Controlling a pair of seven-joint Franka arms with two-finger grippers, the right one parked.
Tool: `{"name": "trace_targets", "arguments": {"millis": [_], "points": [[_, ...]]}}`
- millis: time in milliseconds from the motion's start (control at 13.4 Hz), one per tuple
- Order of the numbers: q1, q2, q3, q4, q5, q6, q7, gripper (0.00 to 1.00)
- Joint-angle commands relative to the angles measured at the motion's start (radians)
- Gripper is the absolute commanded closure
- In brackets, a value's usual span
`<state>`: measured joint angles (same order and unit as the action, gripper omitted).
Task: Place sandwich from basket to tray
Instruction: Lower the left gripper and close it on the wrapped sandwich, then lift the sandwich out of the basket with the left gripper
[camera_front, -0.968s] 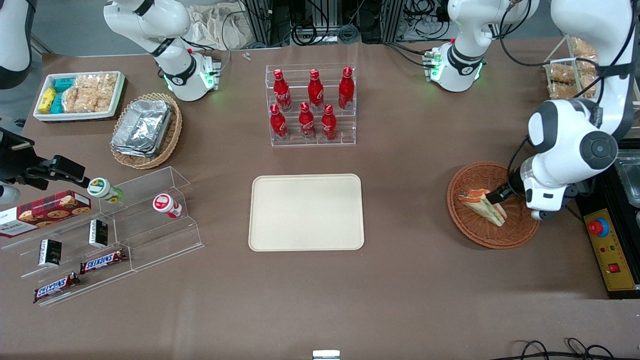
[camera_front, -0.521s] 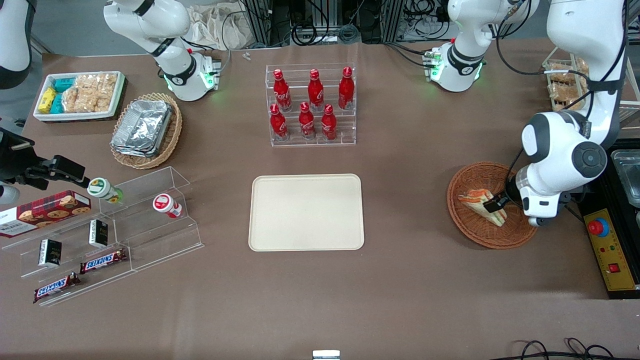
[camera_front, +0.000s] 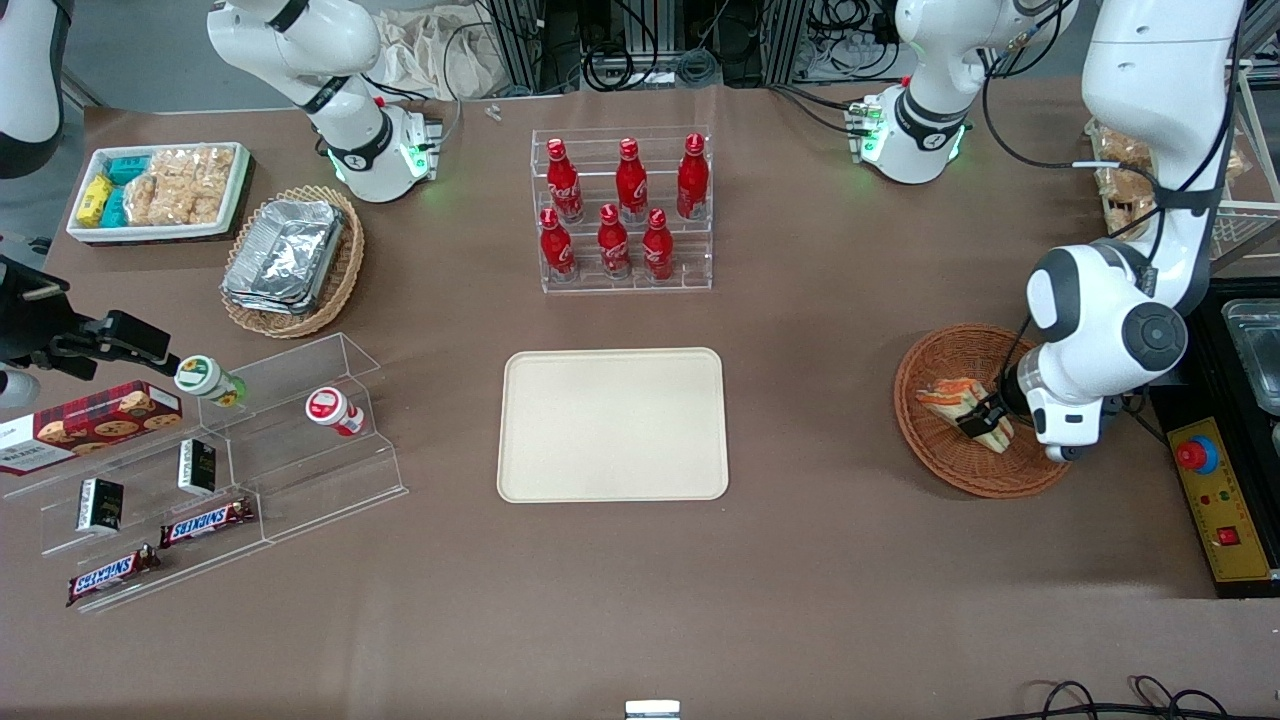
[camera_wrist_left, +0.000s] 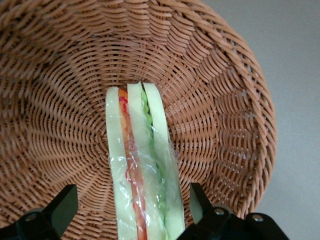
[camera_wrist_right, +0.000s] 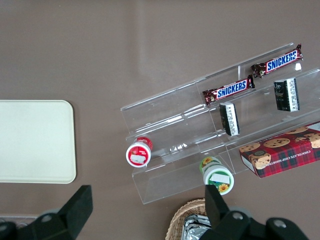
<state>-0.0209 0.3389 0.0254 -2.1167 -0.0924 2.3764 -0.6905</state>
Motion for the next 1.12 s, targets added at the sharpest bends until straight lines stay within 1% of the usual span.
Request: {"name": "trace_targets", "arguments": {"millis": [0,74,149,223,298,447,521,670,894,1043], "points": [[0.001,0.025,-0.002,-0.008,-0.015,0.053,-0.03,0.03],[-0.001,0.026,-0.002,-0.006,-0.015,0.053,-0.038,0.12],[-0.001,0.023,-0.002,-0.005,-0.013,0.052,-0.044,0.27],[-0.001,0.022,-0.002,-0.002,-0.013,0.046,-0.049,0.49],[-0.001,0.013,-0.002,0.001,-0.013,0.04,-0.047,0.67],[-0.001,-0.01,-0.002,0.021,-0.012,-0.006,-0.064,0.98],[-0.001,-0.014,-0.002,0.056,-0.012,-0.069,-0.076,1.0],[-0.002,-0.023,-0.002,0.139,-0.01,-0.207,-0.104,1.0],[-0.002,-0.093,-0.002,0.239,-0.007,-0.412,-0.115,1.0],[-0.002,-0.129,-0.004,0.352,0.005,-0.587,-0.115,1.0]]}}
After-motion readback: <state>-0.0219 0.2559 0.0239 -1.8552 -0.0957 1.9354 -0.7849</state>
